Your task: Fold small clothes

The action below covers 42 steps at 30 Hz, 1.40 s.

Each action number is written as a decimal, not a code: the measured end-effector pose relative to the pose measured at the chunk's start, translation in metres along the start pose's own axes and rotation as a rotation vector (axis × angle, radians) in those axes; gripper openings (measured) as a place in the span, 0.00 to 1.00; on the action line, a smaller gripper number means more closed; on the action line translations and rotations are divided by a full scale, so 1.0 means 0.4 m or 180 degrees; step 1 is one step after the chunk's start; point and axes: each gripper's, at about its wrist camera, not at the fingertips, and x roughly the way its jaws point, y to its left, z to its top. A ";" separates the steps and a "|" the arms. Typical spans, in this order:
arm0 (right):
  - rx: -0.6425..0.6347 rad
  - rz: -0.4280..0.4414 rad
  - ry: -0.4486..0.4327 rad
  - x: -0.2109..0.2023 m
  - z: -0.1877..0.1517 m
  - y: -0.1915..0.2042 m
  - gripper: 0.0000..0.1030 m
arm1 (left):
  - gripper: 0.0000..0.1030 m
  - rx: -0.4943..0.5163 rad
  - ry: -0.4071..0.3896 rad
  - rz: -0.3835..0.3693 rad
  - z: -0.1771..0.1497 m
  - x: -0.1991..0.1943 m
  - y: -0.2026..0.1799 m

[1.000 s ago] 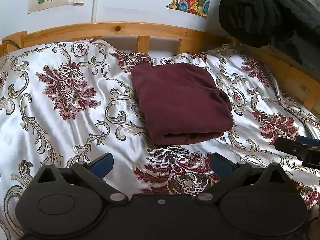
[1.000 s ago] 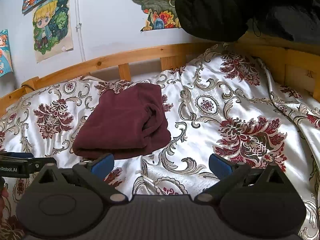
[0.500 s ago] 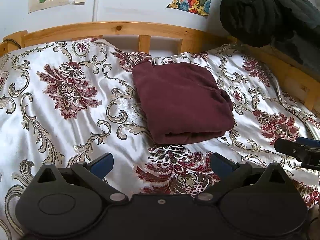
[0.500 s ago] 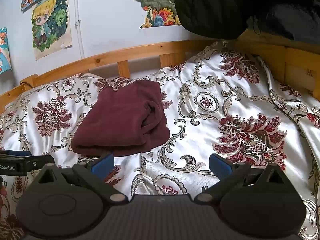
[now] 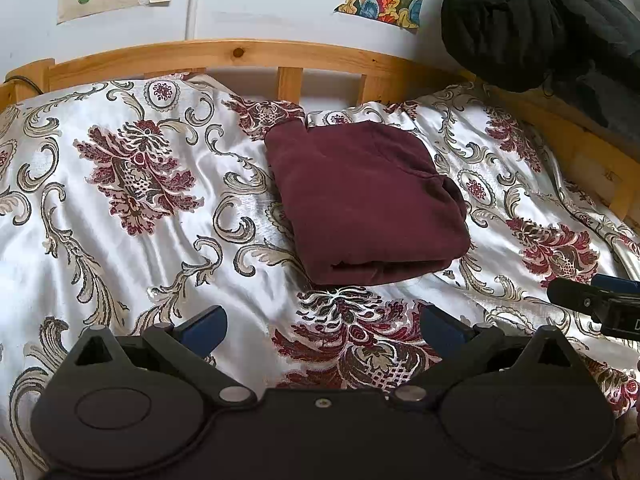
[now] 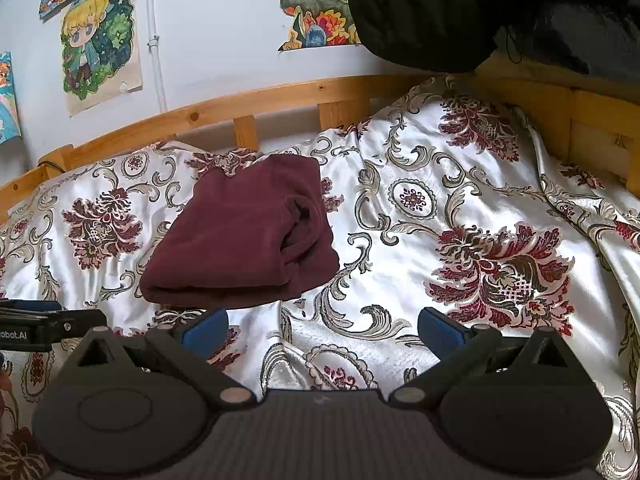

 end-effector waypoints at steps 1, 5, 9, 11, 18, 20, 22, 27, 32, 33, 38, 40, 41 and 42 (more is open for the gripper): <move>0.0004 -0.0002 0.0003 0.000 0.000 0.000 1.00 | 0.99 -0.0001 0.0004 0.0001 0.000 0.000 0.001; 0.0014 -0.0005 0.0011 0.000 0.000 -0.001 1.00 | 0.99 -0.0004 0.0010 0.0000 -0.001 0.001 0.001; 0.0013 -0.0006 0.0013 0.000 0.001 0.000 1.00 | 0.99 -0.0001 0.0017 -0.0003 -0.001 0.002 0.002; 0.0015 -0.0007 0.0016 0.001 0.000 0.001 1.00 | 0.99 -0.0001 0.0017 -0.0001 -0.001 0.002 0.002; 0.0020 -0.0003 0.0037 0.004 -0.002 -0.003 1.00 | 0.99 -0.0002 0.0036 -0.0004 -0.002 0.003 0.002; 0.0021 -0.0001 0.0040 0.004 -0.001 -0.004 1.00 | 0.99 0.0000 0.0045 -0.0003 -0.002 0.003 0.002; 0.0020 0.0000 0.0041 0.004 -0.001 -0.004 1.00 | 0.99 0.0001 0.0054 -0.0003 -0.002 0.004 0.002; 0.0020 0.0000 0.0045 0.004 0.000 -0.004 1.00 | 0.99 0.0007 0.0081 0.0004 -0.002 0.006 0.002; 0.0028 -0.0003 0.0061 0.006 -0.004 -0.005 1.00 | 0.99 0.0008 0.0090 0.0002 -0.003 0.006 0.001; 0.0031 -0.0005 0.0066 0.007 -0.004 -0.004 1.00 | 0.99 0.0008 0.0091 0.0002 -0.002 0.006 0.001; 0.0046 -0.0008 0.0084 0.008 -0.003 -0.005 1.00 | 0.99 0.0004 0.0116 -0.0009 -0.003 0.009 0.004; 0.0049 -0.0010 0.0090 0.009 -0.002 -0.004 1.00 | 0.99 0.0016 0.0120 0.0025 -0.001 0.011 0.004; 0.0048 -0.0010 0.0089 0.009 -0.002 -0.004 1.00 | 0.99 0.0038 0.0118 0.0073 0.000 0.011 0.003; 0.0048 -0.0009 0.0090 0.009 -0.002 -0.005 1.00 | 0.99 0.0085 0.0121 0.0165 0.002 0.011 0.000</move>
